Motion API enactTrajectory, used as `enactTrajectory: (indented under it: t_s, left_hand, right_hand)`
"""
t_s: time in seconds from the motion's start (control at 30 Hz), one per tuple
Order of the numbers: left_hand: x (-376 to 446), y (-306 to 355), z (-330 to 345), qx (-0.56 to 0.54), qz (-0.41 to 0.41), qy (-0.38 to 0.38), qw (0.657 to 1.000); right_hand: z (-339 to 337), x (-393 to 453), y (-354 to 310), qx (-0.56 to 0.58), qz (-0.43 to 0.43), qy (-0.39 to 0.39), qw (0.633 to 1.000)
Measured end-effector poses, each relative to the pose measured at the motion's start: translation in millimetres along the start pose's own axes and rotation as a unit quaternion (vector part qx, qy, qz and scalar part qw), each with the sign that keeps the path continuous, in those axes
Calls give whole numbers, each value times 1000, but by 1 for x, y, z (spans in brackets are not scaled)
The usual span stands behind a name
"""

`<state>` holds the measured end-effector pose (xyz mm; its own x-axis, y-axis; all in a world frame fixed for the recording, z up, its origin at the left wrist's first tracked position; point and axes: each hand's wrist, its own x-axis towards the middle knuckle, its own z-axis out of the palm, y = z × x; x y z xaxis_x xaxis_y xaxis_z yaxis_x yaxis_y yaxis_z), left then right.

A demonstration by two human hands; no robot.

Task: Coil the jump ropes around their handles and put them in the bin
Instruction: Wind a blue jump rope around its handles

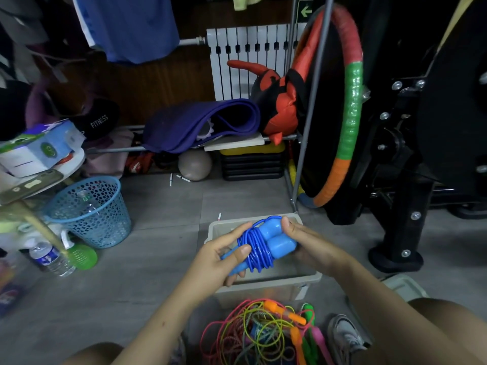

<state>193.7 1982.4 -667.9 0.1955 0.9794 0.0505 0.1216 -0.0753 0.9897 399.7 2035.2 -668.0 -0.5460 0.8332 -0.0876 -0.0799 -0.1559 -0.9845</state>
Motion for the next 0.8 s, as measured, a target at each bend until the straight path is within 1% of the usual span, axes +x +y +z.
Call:
enactTrajectory:
  t_s: [0.07, 0.17, 0.27, 0.37, 0.47, 0.6, 0.8]
  left_hand:
    - [1, 2, -1, -10, -11, 17, 1000]
    - [2, 7, -3, -11, -25, 34, 999]
    - [3, 8, -1, -5, -25, 40, 999]
    - [5, 3, 2, -23, -38, 39, 998]
    - [7, 1, 2, -64, -56, 26, 996]
    - [7, 3, 4, -141, -48, 42, 988]
    - [13, 1, 10, -88, -42, 110, 989]
  right_hand:
    - [3, -2, 0, 39, -9, -38, 998]
    - [6, -2, 3, 28, -14, -53, 998]
    - [10, -1, 6, -11, -30, -30, 999]
    - [14, 0, 9, 19, -39, -4, 999]
    - [18, 0, 10, 57, -41, 20, 997]
    - [26, 0, 14, 43, -17, 42, 998]
    - [39, -2, 11, 20, -1, 81, 996]
